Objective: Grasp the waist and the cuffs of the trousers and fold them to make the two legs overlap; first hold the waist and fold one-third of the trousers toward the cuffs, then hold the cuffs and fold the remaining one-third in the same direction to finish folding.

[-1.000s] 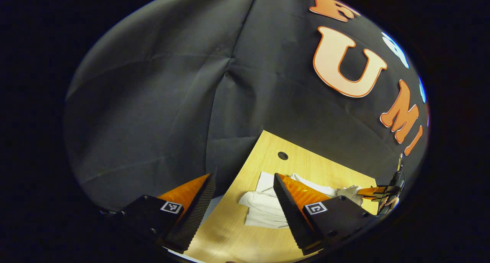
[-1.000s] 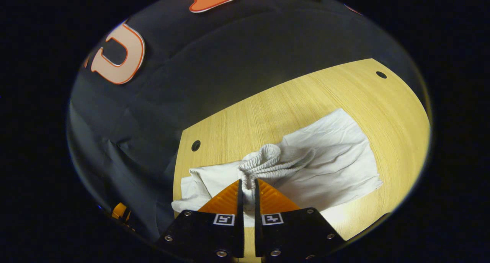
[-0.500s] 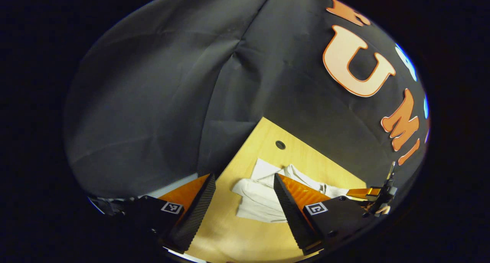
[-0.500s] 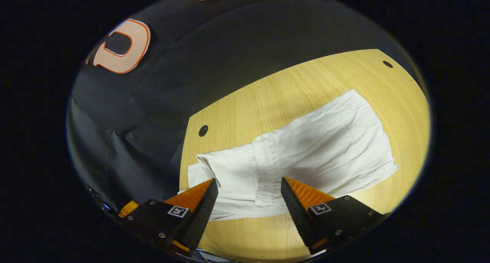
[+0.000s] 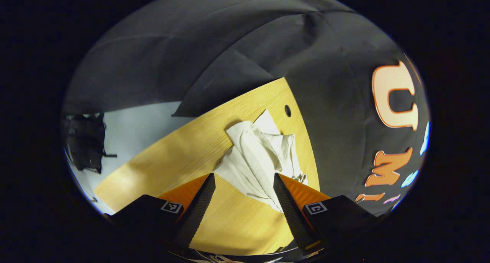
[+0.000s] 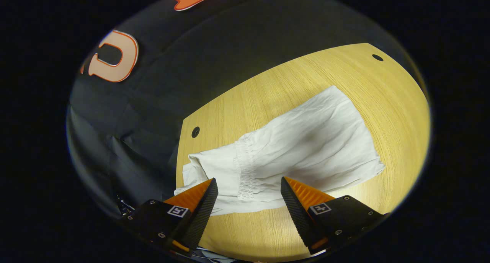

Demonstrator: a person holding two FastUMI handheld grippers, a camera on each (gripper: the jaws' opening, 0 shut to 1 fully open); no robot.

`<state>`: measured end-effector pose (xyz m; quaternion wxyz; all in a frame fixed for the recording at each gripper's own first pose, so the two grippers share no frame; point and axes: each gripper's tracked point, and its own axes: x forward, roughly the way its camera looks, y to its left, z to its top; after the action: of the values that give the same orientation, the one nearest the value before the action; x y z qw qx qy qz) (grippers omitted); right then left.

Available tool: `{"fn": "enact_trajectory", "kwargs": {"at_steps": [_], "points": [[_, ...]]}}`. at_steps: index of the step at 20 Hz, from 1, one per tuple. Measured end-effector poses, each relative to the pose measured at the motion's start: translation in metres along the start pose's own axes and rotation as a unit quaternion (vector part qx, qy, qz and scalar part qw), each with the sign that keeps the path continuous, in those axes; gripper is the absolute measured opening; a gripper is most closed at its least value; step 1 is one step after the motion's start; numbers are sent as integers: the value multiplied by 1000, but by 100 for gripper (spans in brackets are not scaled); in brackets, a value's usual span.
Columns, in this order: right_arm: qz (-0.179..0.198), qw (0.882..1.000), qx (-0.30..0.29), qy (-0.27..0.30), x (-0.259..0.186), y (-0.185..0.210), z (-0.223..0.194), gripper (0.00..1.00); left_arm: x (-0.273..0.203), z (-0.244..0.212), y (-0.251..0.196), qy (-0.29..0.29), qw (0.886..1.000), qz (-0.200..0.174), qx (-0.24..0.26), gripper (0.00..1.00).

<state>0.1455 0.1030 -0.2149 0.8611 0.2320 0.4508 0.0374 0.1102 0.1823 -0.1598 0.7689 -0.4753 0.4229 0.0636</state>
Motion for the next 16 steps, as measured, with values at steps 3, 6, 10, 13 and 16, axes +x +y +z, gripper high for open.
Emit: {"fn": "enact_trajectory", "kwargs": {"at_steps": [3, 6, 10, 13, 16], "points": [[-1, 1000, 18, 4, -6, -14, -1, 99, 18, 0, 9, 5, 1000, 6, -28, 100], [-9, 1000, 26, 3, -12, -31, 0, 99, 33, 7, 10, 4, 999, 9, -46, 100], [-11, 999, 48, 5, -17, -49, 0, 99, 52, 10, 14, 7, 998, 20, -55, 100], [-15, 998, 59, 7, -19, -62, 1, 99, 63, 14, 8, 6, 998, 22, -55, 100], [-11, 998, 66, 11, -21, -69, 5, 99, 77, 20, -3, -4, 999, 27, -33, 100]]}}
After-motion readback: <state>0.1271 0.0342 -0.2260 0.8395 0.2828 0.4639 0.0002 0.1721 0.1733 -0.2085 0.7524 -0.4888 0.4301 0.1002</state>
